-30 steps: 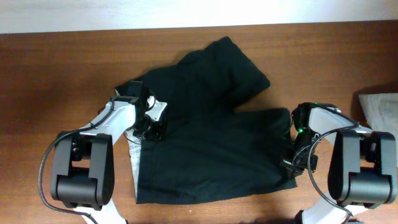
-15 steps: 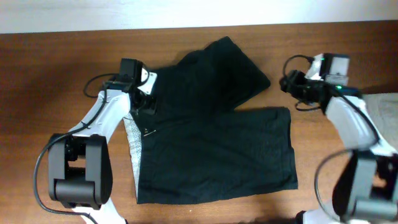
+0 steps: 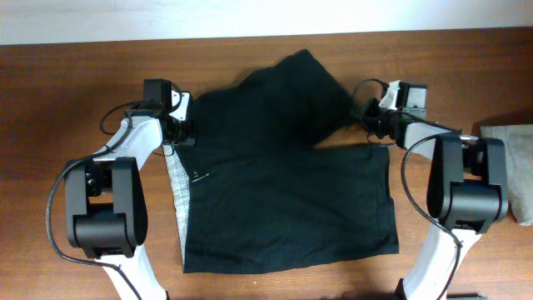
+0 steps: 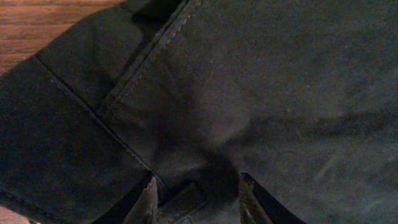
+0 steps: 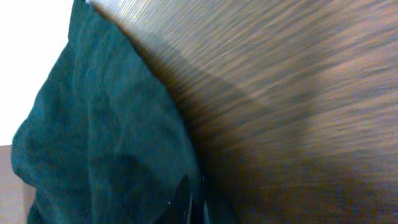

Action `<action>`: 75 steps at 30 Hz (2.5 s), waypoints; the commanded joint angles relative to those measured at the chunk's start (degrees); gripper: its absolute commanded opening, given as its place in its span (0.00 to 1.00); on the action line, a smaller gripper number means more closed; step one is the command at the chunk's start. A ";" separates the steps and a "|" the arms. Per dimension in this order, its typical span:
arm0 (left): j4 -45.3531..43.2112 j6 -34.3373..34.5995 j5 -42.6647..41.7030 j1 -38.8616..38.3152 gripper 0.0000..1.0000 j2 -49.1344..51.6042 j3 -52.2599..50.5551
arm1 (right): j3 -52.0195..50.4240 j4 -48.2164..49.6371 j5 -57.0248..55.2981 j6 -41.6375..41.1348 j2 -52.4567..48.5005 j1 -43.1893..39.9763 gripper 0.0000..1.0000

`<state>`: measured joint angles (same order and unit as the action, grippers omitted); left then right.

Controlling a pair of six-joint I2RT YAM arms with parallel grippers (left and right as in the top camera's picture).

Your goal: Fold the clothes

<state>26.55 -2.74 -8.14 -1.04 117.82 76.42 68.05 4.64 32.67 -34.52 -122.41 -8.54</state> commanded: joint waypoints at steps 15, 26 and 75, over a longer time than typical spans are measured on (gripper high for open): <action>48.89 0.17 1.86 0.09 0.61 -8.74 29.09 | 0.98 -54.49 -6.45 23.82 50.53 -9.86 0.66; 42.77 15.08 -4.07 0.09 0.62 -23.67 -11.65 | -20.63 -68.96 -14.97 13.46 41.99 -9.88 0.67; 25.40 11.06 16.50 -1.70 0.00 -23.02 -11.98 | -22.53 -57.88 -12.39 17.64 38.77 -14.56 0.61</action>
<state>52.27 7.18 5.30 -2.90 92.40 65.04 45.78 -57.28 18.63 -20.49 -83.59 -22.96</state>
